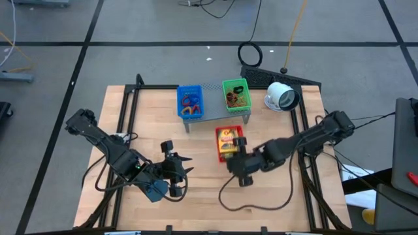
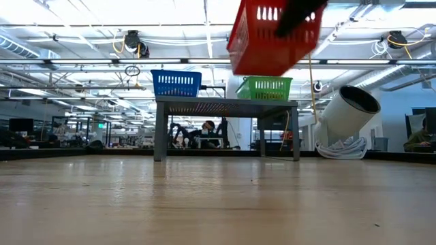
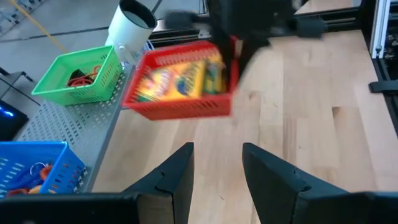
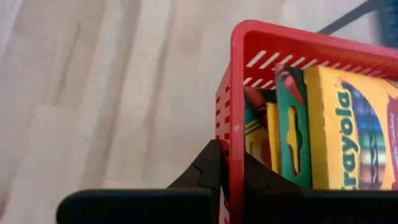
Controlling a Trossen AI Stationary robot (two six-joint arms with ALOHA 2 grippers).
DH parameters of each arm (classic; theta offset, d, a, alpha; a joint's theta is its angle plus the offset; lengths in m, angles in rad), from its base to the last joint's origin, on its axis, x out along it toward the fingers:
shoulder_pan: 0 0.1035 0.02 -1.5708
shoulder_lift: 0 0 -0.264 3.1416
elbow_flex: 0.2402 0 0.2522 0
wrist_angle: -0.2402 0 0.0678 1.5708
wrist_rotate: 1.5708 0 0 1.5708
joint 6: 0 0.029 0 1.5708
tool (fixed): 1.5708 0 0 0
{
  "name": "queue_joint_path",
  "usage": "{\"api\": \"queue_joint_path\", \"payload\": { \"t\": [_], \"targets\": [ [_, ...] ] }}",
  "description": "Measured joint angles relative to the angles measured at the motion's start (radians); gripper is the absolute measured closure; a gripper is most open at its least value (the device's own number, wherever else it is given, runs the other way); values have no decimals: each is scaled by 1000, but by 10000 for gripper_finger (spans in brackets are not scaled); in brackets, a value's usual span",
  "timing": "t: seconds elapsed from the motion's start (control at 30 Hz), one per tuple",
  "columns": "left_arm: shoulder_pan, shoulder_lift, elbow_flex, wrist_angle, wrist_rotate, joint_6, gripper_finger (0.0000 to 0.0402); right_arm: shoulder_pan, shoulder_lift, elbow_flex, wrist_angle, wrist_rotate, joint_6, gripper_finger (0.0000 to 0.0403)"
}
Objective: Pick & Place Office Desk Supplies
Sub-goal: Put the red bin on the shelf
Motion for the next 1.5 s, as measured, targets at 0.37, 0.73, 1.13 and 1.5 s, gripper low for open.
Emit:
{"api": "queue_joint_path", "payload": {
  "t": [0.37,0.73,1.13,1.5],
  "targets": [
    [5,0,0,4,8,-17,259,-179,-124,7,-20,-1,-176,403],
    [6,0,0,8,77,-81,259,-310,-126,76,-29,-79,-319,403],
    [6,0,0,7,78,-110,259,-325,-126,149,-48,-82,-377,403],
    [6,0,0,7,79,-115,259,-374,-88,150,-23,-82,-424,403]
  ]
}}
